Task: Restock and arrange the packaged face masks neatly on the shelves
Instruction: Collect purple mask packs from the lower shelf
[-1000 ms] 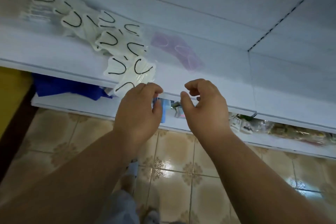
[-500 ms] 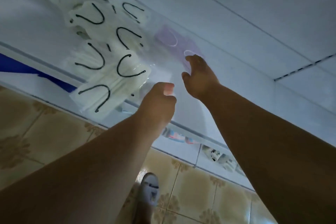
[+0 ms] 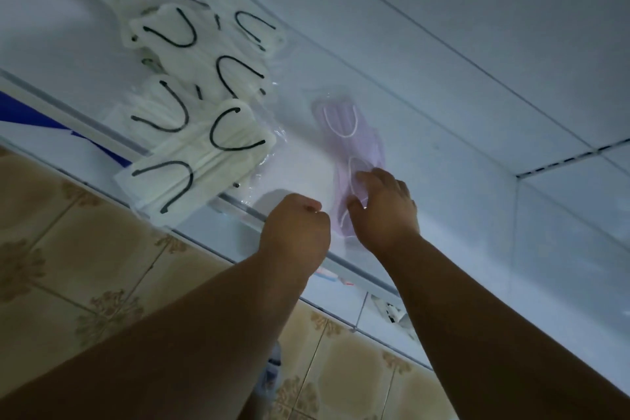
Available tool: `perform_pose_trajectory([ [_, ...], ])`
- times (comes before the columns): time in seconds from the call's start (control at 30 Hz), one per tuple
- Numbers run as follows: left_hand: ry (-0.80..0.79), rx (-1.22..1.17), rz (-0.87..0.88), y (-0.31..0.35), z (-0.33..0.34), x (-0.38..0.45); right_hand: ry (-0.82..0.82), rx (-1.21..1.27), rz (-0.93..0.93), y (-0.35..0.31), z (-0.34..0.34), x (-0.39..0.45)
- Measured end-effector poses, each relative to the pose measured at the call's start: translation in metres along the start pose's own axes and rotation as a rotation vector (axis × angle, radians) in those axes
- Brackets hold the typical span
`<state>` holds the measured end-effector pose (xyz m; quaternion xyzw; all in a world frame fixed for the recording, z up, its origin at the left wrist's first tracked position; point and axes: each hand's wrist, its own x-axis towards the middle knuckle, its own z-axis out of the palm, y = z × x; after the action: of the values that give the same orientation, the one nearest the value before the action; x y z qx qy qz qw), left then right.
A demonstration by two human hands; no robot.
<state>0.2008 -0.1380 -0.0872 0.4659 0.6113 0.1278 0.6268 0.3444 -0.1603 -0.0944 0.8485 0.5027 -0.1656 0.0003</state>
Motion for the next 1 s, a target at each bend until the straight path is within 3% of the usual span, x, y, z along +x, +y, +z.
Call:
perform_pose_trajectory([
  [0.07, 0.096, 0.094, -0.001, -0.009, 0.002, -0.007, 0.018, 0.037, -0.001, 0.002, 0.004, -0.013],
  [0.17, 0.125, 0.048, -0.087, -0.023, 0.007, -0.02, 0.036, 0.109, -0.002, 0.003, 0.016, -0.047],
  [0.23, 0.123, -0.114, -0.174, -0.032, 0.007, -0.024, 0.048, 0.133, 0.004, 0.003, 0.025, -0.07],
  [0.33, -0.009, -0.408, -0.31, -0.04, 0.007, -0.033, 0.079, 0.249, 0.075, -0.004, 0.03, -0.098],
  [0.4, -0.085, -0.325, -0.331, -0.043, 0.004, -0.032, 0.085, 0.368, 0.136, -0.013, 0.03, -0.111],
  [0.57, -0.181, -0.17, -0.196, -0.047, -0.01, -0.022, 0.076, 0.529, 0.267, -0.026, 0.031, -0.118],
  [0.7, -0.222, -0.089, -0.122, -0.062, -0.035, -0.035, 0.246, 0.653, 0.576, -0.044, 0.043, -0.144],
  [0.8, -0.276, -0.037, -0.118, -0.074, -0.058, -0.055, 0.096, 1.17, 0.896, -0.056, 0.05, -0.168],
  [0.87, -0.329, 0.065, -0.113, -0.08, -0.073, -0.067, -0.018, 1.623, 0.909, -0.06, 0.055, -0.183],
  [0.9, -0.363, 0.125, -0.102, -0.083, -0.079, -0.072, -0.028, 1.713, 0.875, -0.062, 0.056, -0.192],
  [1.0, -0.427, 0.293, -0.078, -0.092, -0.095, -0.089, 0.016, 1.65, 0.849, -0.07, 0.057, -0.218],
])
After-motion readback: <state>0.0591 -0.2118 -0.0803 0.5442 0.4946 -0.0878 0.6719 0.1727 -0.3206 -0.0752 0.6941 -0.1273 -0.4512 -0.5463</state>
